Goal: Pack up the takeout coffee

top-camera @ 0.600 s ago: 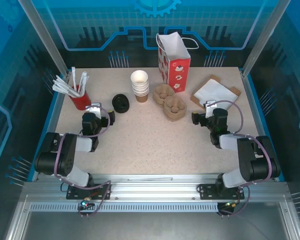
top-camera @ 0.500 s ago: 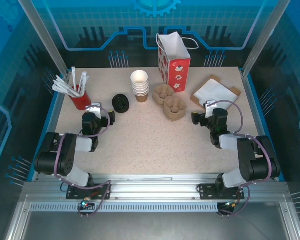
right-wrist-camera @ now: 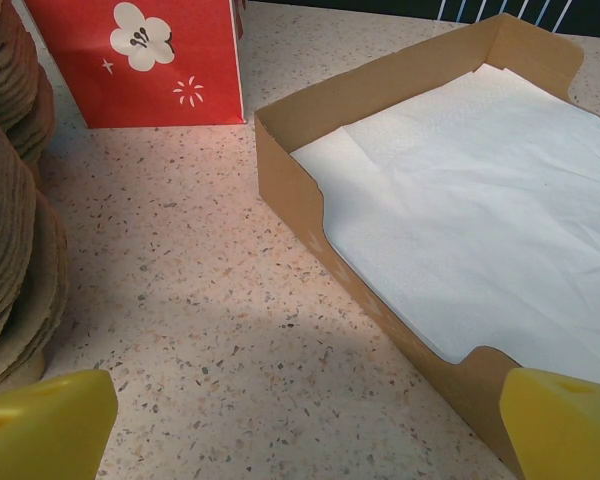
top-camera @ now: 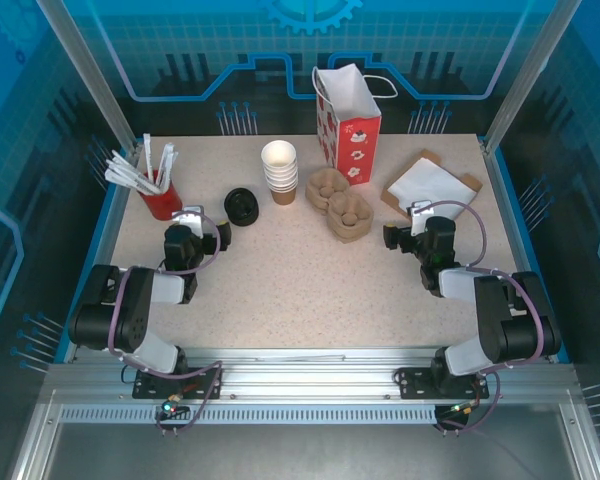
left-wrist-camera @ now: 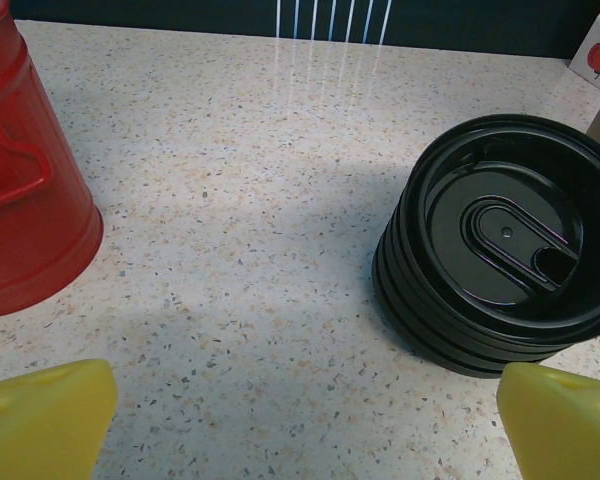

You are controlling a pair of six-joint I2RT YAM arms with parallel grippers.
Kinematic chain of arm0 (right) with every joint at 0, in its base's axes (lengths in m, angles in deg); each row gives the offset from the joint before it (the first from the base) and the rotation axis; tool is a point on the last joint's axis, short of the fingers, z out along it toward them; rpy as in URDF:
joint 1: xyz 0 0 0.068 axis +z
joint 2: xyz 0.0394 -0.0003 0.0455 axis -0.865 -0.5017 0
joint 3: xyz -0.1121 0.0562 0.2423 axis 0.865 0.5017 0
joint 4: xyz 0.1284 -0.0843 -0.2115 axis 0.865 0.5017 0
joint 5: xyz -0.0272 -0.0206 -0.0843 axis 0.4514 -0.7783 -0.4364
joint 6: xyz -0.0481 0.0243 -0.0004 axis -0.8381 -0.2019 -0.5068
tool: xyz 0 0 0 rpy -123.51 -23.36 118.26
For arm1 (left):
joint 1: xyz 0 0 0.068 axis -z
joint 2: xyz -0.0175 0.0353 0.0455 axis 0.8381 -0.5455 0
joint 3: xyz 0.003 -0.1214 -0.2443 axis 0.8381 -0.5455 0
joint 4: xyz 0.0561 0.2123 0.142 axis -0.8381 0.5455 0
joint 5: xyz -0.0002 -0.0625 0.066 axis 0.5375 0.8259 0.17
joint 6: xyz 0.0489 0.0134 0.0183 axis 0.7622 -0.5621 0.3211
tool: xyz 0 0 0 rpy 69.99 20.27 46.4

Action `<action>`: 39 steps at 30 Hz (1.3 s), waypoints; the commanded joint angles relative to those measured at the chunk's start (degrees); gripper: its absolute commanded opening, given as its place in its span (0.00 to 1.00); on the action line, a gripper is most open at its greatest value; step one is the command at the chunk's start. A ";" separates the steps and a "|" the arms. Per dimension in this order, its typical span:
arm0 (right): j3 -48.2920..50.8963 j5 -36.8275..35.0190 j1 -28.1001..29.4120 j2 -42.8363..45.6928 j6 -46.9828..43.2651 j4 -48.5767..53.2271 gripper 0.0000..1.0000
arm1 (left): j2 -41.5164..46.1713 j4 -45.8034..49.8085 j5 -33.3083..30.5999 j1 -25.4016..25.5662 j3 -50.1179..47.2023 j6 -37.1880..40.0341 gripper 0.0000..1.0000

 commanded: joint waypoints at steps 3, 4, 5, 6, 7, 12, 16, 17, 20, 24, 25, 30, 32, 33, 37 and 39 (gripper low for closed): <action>-1.45 0.79 -1.03 -0.52 -0.36 -0.67 1.00 | -0.19 -0.02 1.34 0.12 1.05 1.34 0.99; -1.45 0.80 -1.04 -0.53 -0.36 -0.67 1.00 | -0.13 0.43 1.89 -0.35 1.27 1.04 0.99; -1.47 0.80 -1.04 -0.52 -0.31 -0.67 1.00 | -0.07 0.50 2.57 -0.73 1.31 0.78 0.99; -1.49 0.84 -1.01 -0.52 -0.29 -0.60 1.00 | -0.09 0.34 2.84 -0.83 1.27 0.64 0.99; -1.49 1.03 -1.16 -0.57 -0.32 -0.50 1.00 | -0.11 0.32 2.99 -0.91 1.17 0.58 0.99; -3.07 -1.58 -0.70 0.81 0.25 2.75 1.00 | 0.57 0.65 2.43 -0.95 1.20 0.43 0.99; -9.47 -4.00 -1.97 9.02 7.81 21.09 1.00 | 11.87 12.79 -3.48 -1.00 2.32 -1.77 0.99; -9.15 -3.72 -2.31 11.37 9.59 21.18 1.00 | 14.87 16.64 -5.45 -1.04 2.97 -3.53 0.99; -11.18 -7.65 -2.81 19.69 16.80 30.73 1.00 | 24.99 26.03 -9.89 -1.03 4.33 -13.53 0.99; -19.13 -6.55 -3.35 27.07 22.65 46.94 1.00 | 37.27 31.30 -1.90 -0.82 3.06 -26.82 0.99; -20.48 -3.50 -2.91 27.85 22.43 48.40 1.00 | 39.68 29.72 1.50 -0.77 1.90 -28.54 0.99; -27.67 1.60 7.26 27.14 19.25 53.90 0.98 | 37.81 38.55 15.53 0.72 10.62 -28.99 0.99; -30.50 0.96 13.44 25.34 16.81 55.52 0.97 | 33.24 44.71 16.03 2.53 16.99 -26.54 0.99; -31.96 0.65 16.46 23.92 15.49 56.26 0.97 | 30.20 47.38 15.63 3.49 20.18 -25.10 0.96; -38.50 0.51 23.81 16.61 12.58 59.93 0.96 | 20.13 56.88 15.30 6.28 32.17 -20.25 0.90; -40.94 0.72 25.88 13.15 11.40 61.31 0.95 | 14.96 61.77 15.86 6.96 38.48 -18.60 0.89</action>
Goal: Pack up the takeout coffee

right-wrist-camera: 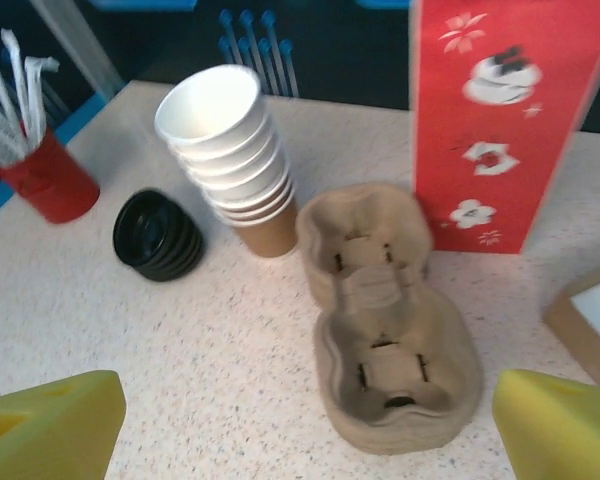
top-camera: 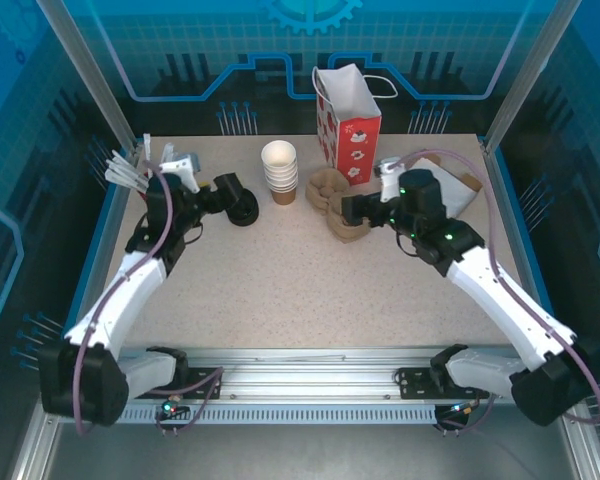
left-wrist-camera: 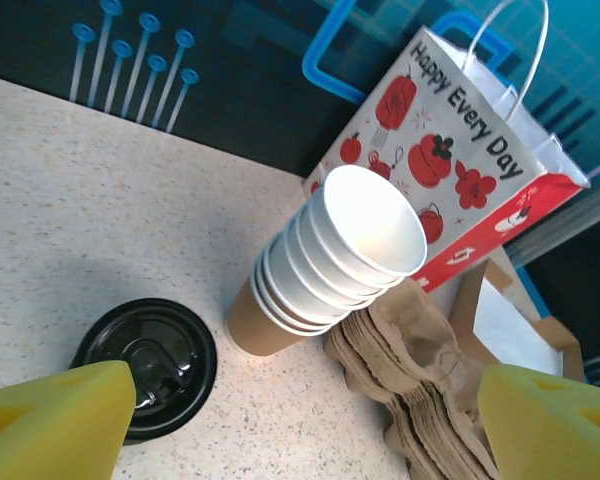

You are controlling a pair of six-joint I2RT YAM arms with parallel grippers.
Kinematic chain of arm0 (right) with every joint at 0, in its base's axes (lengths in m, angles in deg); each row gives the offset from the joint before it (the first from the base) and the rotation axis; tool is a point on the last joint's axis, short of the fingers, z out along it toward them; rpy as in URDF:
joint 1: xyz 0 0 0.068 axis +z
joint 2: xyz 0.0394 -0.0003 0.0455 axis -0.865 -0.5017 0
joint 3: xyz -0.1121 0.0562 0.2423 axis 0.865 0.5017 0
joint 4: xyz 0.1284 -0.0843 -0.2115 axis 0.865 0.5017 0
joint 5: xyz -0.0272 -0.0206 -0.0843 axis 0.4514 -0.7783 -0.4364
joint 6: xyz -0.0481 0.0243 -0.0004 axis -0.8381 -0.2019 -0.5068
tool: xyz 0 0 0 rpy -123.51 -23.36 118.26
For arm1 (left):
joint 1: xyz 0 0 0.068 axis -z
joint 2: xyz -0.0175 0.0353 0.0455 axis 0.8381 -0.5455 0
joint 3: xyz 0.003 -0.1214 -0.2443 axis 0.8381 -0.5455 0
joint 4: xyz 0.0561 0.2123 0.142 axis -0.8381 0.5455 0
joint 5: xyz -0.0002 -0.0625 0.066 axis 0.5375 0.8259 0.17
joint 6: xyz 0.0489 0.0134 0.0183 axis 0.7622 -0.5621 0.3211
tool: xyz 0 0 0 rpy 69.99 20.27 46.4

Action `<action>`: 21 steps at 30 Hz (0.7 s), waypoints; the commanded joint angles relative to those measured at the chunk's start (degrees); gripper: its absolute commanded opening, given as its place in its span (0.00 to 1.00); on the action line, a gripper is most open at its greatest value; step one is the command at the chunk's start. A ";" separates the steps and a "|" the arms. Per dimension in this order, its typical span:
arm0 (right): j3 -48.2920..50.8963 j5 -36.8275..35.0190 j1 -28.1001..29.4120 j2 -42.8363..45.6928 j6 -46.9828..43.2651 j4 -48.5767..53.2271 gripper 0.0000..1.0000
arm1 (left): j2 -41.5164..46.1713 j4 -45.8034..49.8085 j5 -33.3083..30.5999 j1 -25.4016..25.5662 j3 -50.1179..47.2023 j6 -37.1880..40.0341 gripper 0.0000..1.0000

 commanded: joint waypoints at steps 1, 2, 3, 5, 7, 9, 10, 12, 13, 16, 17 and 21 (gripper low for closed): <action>-4.12 0.51 3.14 -4.71 -3.67 6.02 0.94 | -7.39 13.12 3.00 1.16 9.82 5.10 0.87; -4.83 0.83 4.05 -5.90 -4.33 6.48 0.93 | -9.61 15.18 3.06 1.42 12.71 5.85 0.85; -5.62 1.35 4.88 -7.33 -5.16 7.32 0.93 | -12.49 17.68 2.81 1.75 15.71 6.82 0.82; -7.34 3.92 6.55 -10.00 -6.50 9.41 0.92 | -16.86 21.08 2.10 2.30 21.31 8.51 0.77; -8.69 5.85 8.48 -13.09 -7.90 11.92 0.92 | -20.17 23.40 1.35 2.67 25.83 9.57 0.75; -8.84 5.06 9.79 -15.71 -8.33 13.43 0.91 | -22.63 23.90 1.61 2.85 28.72 10.23 0.72; -8.38 5.18 9.98 -16.78 -8.33 13.69 0.91 | -24.23 24.41 1.65 2.99 30.40 10.61 0.70; -6.99 6.32 9.90 -18.26 -8.20 13.08 0.91 | -27.30 26.55 1.56 3.29 34.20 11.47 0.66; -6.39 7.15 9.90 -19.00 -8.23 12.77 0.91 | -29.02 28.05 1.78 3.51 36.38 12.07 0.63; -5.63 8.77 9.79 -21.44 -8.84 12.44 0.90 | -33.51 31.44 1.53 4.25 41.54 13.57 0.59; -5.49 9.02 9.59 -22.26 -9.17 12.29 0.90 | -34.70 31.99 1.56 4.40 42.87 13.83 0.58; -5.75 11.41 7.54 -25.69 -9.82 11.85 0.87 | -37.99 33.76 1.86 4.64 47.09 14.27 0.55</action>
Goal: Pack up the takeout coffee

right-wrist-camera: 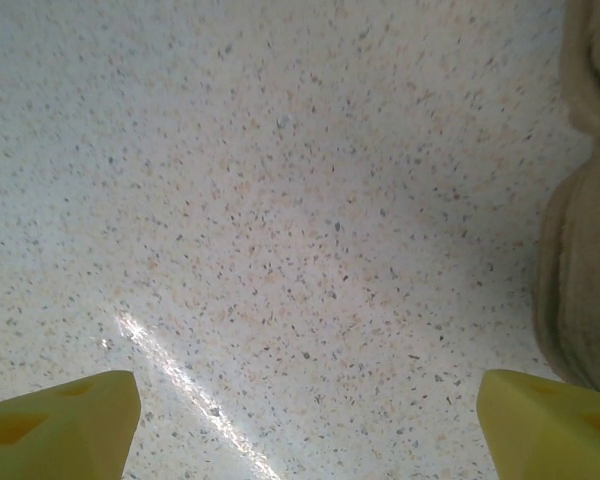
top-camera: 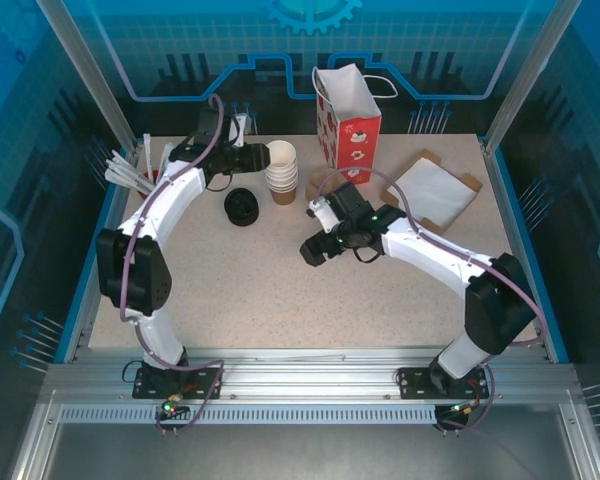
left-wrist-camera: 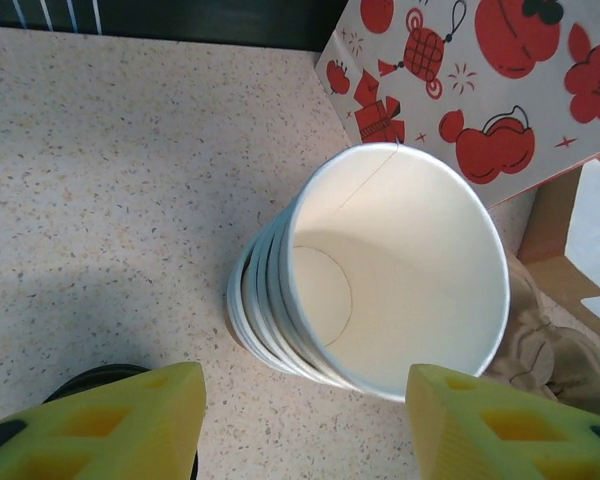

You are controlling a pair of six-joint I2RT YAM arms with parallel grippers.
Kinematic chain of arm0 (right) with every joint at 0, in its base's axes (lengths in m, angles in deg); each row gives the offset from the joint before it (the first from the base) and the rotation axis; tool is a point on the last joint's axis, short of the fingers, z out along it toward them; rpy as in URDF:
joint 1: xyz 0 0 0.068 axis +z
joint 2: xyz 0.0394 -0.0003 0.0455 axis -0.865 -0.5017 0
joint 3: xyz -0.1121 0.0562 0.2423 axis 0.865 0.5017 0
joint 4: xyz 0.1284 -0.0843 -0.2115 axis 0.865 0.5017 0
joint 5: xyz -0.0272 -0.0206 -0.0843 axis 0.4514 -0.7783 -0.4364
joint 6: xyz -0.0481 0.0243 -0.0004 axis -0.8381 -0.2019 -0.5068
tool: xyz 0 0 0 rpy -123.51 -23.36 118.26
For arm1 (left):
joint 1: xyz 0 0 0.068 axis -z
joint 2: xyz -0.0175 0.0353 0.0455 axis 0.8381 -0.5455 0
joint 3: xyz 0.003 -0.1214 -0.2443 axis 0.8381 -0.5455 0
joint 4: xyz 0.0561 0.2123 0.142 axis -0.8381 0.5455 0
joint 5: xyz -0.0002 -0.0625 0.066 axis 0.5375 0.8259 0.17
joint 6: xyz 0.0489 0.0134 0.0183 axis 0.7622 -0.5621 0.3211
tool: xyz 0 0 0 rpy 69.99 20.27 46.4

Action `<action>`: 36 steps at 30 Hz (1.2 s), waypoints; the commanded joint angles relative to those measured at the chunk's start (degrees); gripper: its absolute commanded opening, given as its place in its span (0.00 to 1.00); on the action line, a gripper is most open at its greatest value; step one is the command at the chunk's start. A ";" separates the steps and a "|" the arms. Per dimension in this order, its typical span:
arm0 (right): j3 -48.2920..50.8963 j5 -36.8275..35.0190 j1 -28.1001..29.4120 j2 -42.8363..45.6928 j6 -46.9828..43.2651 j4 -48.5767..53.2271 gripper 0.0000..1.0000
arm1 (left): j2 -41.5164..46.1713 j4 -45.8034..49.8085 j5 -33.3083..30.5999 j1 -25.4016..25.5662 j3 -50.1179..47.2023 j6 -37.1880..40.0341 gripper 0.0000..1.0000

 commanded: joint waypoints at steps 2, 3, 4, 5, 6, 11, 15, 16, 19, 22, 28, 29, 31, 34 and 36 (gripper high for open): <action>-0.12 3.91 -2.21 -3.22 -1.58 0.61 0.87 | -2.37 4.86 1.14 0.54 4.56 2.11 0.52; -0.30 4.07 -2.57 -3.84 -1.66 0.66 0.87 | -2.80 5.18 1.18 0.68 5.11 2.34 0.50; -0.52 4.31 -2.94 -4.39 -1.82 0.44 0.87 | -3.27 5.42 1.03 0.68 5.65 2.63 0.49; -0.73 4.42 -3.42 -4.91 -1.78 0.24 0.86 | -3.76 5.78 0.87 0.68 6.24 2.80 0.47; -1.07 4.49 -3.93 -5.52 -1.89 0.26 0.86 | -4.28 6.29 0.60 0.68 6.90 3.07 0.45; -2.82 4.50 -6.03 -7.40 -2.57 0.33 0.85 | -7.01 8.14 0.49 0.68 10.52 3.83 0.37; -4.46 4.31 -6.82 -8.48 -3.27 0.89 0.85 | -8.79 9.19 0.66 0.68 13.05 3.97 0.33; -4.75 4.29 -6.83 -8.53 -3.29 1.07 0.85 | -9.23 9.48 0.76 0.68 13.57 4.04 0.32; -5.02 4.94 -6.82 -8.58 -3.22 0.95 0.85 | -10.16 10.24 0.42 0.68 15.04 4.30 0.28; -4.67 5.43 -6.79 -8.28 -2.97 0.68 0.85 | -10.52 10.43 0.47 0.68 15.55 4.25 0.24; -4.10 5.35 -6.78 -7.64 -2.93 0.75 0.85 | -11.63 10.95 0.24 0.68 16.68 4.50 0.17; -4.01 5.36 -6.81 -7.54 -2.96 0.82 0.85 | -11.82 11.17 0.01 0.68 16.93 4.48 0.16; -4.01 5.35 -6.82 -7.25 -2.93 0.85 0.85 | -12.17 11.47 -0.03 0.66 17.24 4.49 0.15; -4.00 5.41 -6.82 -6.92 -2.89 0.89 0.85 | -12.50 11.59 -0.29 0.77 17.54 4.50 0.15; -4.01 5.65 -6.78 -6.85 -2.83 0.91 0.85 | -12.71 11.57 -0.67 0.75 17.71 4.49 0.15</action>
